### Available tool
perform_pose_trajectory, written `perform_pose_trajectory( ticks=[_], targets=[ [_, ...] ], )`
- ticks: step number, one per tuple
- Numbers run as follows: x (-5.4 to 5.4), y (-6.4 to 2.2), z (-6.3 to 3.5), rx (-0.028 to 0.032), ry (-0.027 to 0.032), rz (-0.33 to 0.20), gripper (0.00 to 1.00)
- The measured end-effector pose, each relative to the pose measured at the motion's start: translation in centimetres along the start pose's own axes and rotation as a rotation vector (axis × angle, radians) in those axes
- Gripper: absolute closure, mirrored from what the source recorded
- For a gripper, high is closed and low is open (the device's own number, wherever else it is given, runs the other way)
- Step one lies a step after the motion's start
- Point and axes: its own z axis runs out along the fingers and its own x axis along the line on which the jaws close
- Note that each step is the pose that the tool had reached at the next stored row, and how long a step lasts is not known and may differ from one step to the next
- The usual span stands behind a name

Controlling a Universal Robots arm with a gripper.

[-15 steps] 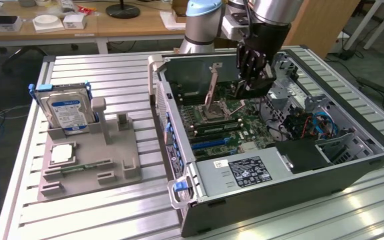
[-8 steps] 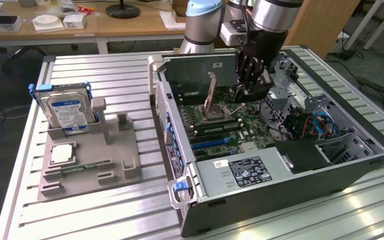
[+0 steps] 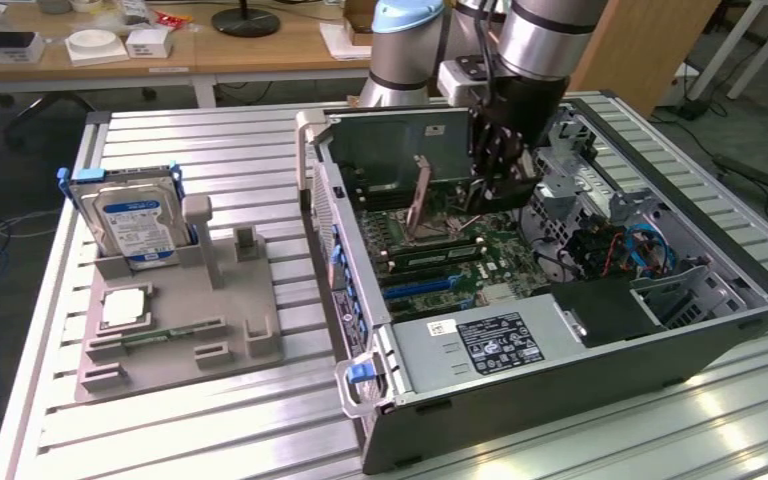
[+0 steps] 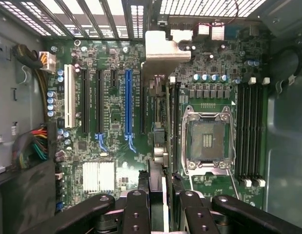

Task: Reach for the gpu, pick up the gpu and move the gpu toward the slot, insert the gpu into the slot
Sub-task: 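Insert the gpu into the slot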

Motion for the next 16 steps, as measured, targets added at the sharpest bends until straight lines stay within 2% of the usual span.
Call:
perform_pose_trajectory(
  ticks=[14, 16],
  targets=[
    [0.1, -0.03, 2.53, -0.0001, 0.0002, 0.0, 0.72],
    [0.1, -0.03, 2.65, -0.0001, 0.0003, 0.0, 0.72]
  ],
)
